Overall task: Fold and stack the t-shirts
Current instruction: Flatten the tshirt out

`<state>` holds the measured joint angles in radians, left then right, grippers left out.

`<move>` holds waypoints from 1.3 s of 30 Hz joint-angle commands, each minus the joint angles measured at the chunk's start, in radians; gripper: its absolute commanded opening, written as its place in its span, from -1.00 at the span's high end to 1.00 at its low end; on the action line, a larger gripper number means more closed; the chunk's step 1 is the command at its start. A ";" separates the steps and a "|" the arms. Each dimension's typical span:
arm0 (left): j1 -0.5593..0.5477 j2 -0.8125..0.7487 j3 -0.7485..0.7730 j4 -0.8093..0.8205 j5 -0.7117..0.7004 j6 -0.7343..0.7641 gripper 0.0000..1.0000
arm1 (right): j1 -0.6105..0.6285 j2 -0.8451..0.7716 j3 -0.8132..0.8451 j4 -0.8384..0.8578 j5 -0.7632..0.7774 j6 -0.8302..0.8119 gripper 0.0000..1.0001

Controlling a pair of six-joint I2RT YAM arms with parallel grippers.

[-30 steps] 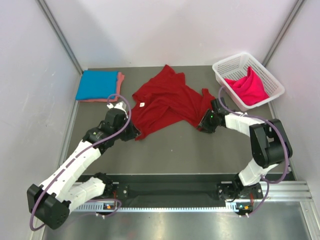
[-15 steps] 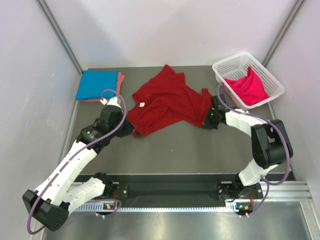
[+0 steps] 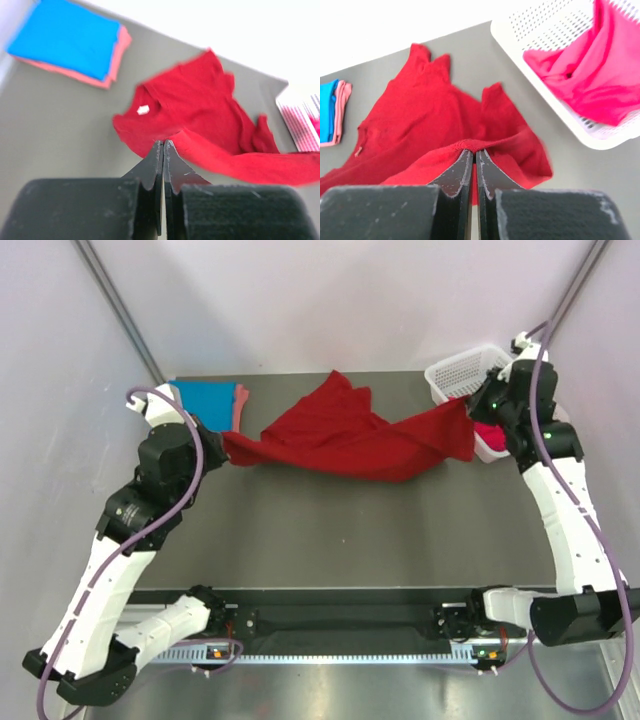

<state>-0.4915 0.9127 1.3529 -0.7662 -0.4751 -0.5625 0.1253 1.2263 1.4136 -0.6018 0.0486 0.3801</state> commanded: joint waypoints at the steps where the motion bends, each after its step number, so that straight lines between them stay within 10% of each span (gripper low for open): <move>1: 0.005 0.000 0.104 0.053 -0.160 0.108 1.00 | -0.029 0.016 0.111 -0.090 0.028 -0.066 1.00; 14: 0.005 -0.020 0.281 0.264 -0.431 0.443 1.00 | -0.104 0.168 0.395 -0.174 -0.234 0.098 1.00; 30: 0.005 -0.183 -0.268 -0.073 0.085 -0.017 1.00 | 0.069 -0.103 -0.310 -0.420 -0.314 -0.009 1.00; 39: 0.005 -0.110 -0.371 -0.009 0.217 -0.040 1.00 | 0.204 0.318 -0.268 -0.171 -0.409 -0.007 0.90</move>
<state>-0.4908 0.7956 0.9974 -0.8494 -0.3248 -0.5716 0.2943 1.4284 1.0569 -0.8803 -0.3305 0.4004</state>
